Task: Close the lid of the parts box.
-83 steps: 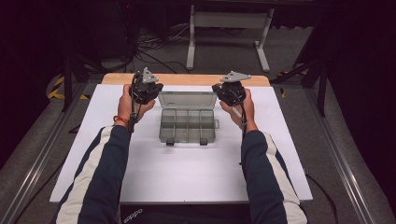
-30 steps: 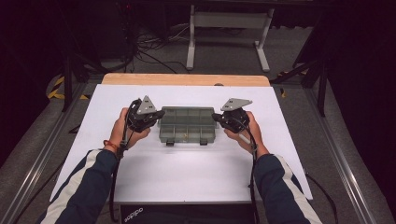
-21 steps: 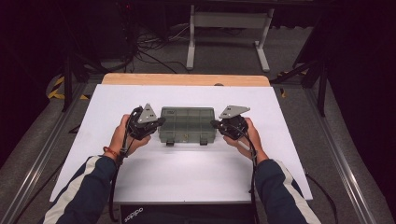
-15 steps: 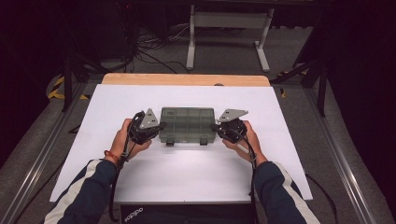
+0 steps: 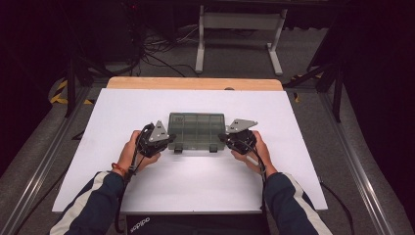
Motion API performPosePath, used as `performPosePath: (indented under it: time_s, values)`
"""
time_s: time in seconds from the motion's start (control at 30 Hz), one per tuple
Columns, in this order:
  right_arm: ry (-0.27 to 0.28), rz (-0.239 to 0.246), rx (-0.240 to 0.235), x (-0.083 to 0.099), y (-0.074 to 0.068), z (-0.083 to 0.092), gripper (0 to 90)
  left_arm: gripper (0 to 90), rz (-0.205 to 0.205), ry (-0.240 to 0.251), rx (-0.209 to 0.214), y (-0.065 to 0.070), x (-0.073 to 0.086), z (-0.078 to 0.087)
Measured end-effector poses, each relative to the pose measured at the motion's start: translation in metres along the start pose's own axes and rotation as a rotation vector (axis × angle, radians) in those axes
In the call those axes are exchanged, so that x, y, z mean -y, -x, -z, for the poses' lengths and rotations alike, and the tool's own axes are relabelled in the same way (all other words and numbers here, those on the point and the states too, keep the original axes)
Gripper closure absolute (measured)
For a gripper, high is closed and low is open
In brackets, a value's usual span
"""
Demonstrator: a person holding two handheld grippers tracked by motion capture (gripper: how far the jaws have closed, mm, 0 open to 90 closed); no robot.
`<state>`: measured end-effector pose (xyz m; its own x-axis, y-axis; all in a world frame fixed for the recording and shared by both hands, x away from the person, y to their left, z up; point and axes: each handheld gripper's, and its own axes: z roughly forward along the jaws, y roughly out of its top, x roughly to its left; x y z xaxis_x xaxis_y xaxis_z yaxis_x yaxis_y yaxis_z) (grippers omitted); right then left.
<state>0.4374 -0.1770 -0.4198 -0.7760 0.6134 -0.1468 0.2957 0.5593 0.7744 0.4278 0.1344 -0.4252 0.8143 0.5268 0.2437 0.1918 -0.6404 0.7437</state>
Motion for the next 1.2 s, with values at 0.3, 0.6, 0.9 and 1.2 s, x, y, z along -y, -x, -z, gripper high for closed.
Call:
performPosePath:
  time_s: [0.3, 0.6, 0.9, 1.2]
  values:
    - [0.017, -0.006, 0.015, 0.002, -0.003, 0.0, 90.0, 89.6, 0.025, 0.019, 0.012, -0.002, 0.005, -0.001]
    - [0.024, 0.001, 0.04, 0.004, -0.006, 0.001, 90.0, 89.2, 0.039, 0.035, 0.009, -0.005, 0.007, 0.0]
    - [0.076, 0.001, 0.051, 0.002, -0.007, 0.012, 85.0, 87.3, 0.038, 0.087, -0.009, -0.008, 0.005, 0.009]
    - [0.123, -0.01, 0.074, 0.002, -0.007, 0.021, 66.6, 71.9, 0.042, 0.153, -0.027, -0.01, 0.005, 0.022]
